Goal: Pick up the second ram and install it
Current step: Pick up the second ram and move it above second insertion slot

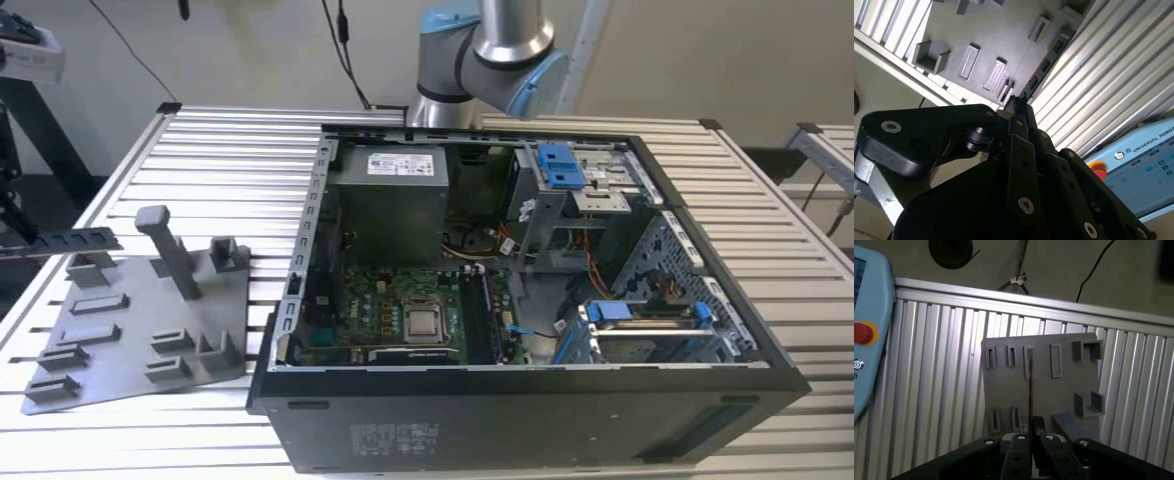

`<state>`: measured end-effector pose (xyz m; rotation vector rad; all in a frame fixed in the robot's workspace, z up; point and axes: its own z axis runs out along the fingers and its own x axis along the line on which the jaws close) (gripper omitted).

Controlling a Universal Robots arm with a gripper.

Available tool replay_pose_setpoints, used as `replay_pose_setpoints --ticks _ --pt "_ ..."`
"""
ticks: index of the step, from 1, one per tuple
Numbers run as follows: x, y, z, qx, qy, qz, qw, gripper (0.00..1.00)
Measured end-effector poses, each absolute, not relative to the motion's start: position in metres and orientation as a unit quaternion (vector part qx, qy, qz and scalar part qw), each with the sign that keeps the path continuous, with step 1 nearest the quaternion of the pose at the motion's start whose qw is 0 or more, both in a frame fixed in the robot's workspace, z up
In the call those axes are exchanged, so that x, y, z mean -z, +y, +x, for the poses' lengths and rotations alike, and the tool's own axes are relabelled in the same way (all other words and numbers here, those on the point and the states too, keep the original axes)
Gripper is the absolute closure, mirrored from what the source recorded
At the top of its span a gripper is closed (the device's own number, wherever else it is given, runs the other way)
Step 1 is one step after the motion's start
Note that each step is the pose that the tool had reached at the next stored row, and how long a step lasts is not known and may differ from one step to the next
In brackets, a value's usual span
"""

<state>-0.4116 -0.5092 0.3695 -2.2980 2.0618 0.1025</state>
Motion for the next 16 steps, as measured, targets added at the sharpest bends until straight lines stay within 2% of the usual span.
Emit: replay_pose_setpoints --ticks 16 --pt "-0.369 -0.509 -0.339 -0.034 0.667 -0.744 0.026 0.86"
